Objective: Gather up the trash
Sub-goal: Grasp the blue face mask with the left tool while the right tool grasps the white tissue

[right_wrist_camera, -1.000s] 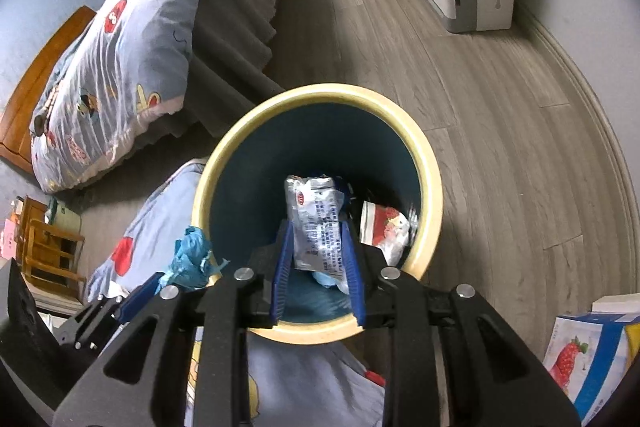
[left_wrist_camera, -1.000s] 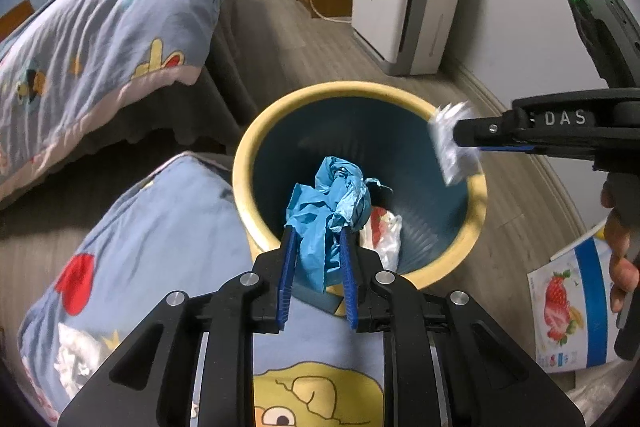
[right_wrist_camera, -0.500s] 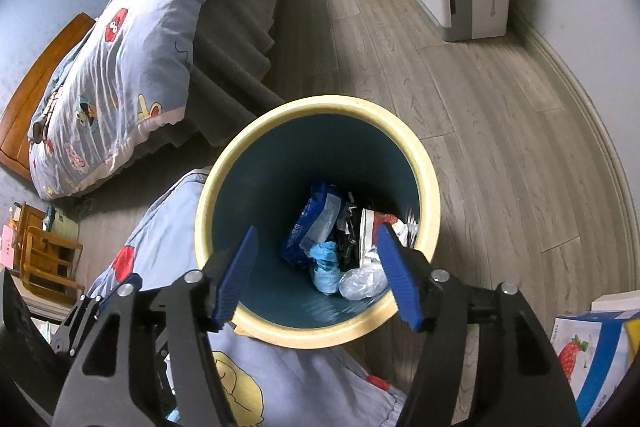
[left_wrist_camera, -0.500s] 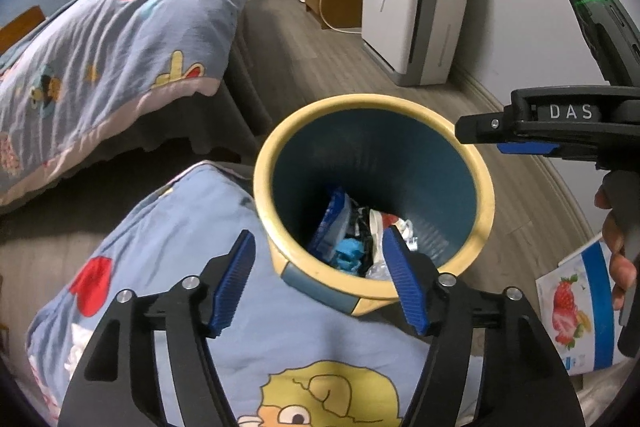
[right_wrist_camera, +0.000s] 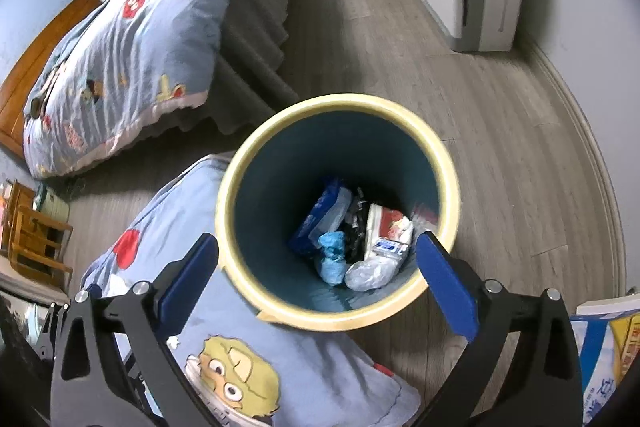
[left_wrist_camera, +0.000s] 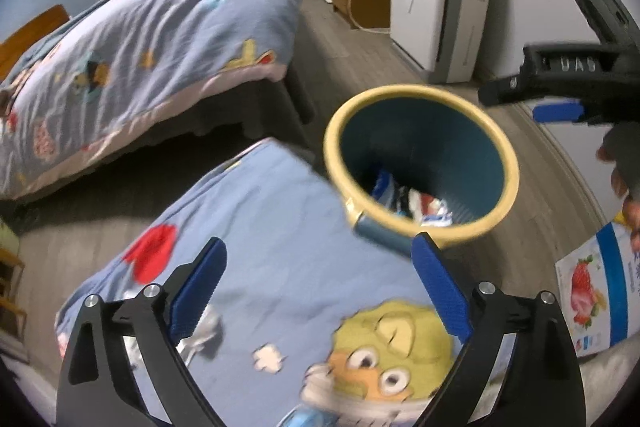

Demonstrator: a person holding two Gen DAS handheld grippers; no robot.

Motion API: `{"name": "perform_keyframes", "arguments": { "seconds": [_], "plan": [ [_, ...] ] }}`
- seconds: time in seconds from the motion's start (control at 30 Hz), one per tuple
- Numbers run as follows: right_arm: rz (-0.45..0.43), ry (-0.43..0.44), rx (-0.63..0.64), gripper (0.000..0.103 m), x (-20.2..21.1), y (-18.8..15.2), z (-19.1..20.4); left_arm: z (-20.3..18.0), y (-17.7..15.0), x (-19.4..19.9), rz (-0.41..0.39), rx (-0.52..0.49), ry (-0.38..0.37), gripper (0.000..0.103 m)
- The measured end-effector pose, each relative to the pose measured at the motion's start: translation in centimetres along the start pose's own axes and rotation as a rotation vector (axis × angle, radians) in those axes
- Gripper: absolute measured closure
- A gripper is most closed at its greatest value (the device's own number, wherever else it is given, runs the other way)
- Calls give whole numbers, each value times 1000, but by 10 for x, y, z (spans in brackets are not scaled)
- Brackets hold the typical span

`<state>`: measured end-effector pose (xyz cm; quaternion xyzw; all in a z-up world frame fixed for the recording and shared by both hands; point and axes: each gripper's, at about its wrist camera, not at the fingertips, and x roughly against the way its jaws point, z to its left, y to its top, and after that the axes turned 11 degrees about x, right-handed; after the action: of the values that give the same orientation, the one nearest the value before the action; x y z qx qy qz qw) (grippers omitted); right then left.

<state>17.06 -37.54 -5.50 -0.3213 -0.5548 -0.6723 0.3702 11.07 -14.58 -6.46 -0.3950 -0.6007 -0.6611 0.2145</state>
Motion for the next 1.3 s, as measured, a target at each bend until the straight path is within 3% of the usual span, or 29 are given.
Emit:
{"name": "perform_keyframes", "arguments": {
  "seconds": [0.27, 0.57, 0.63, 0.7, 0.73, 0.87, 1.2, 1.3],
  "plan": [
    [3, 46, 86, 6, 0, 0, 49, 45, -52, 4, 106, 5, 50, 10],
    [17, 93, 106, 6, -8, -2, 95, 47, -117, -3, 267, -103, 11, 13],
    [24, 99, 121, 6, -11, -3, 108, 47, -129, -8, 318, -136, 7, 26],
    [31, 103, 138, 6, -14, -4, 120, 49, -138, -13, 383, -142, -6, 56],
    [33, 105, 149, 6, -16, -5, 127, 53, -142, -14, 406, -140, -16, 61],
    [52, 117, 185, 6, -28, -9, 152, 67, -140, -5, 391, -115, -29, 86],
    [133, 140, 321, 7, -76, -29, 231, 159, -112, 35, 233, 127, 65, 90],
    [171, 154, 365, 16, -94, -38, 257, 189, -101, 39, 210, 202, 89, 90]
  ]
}}
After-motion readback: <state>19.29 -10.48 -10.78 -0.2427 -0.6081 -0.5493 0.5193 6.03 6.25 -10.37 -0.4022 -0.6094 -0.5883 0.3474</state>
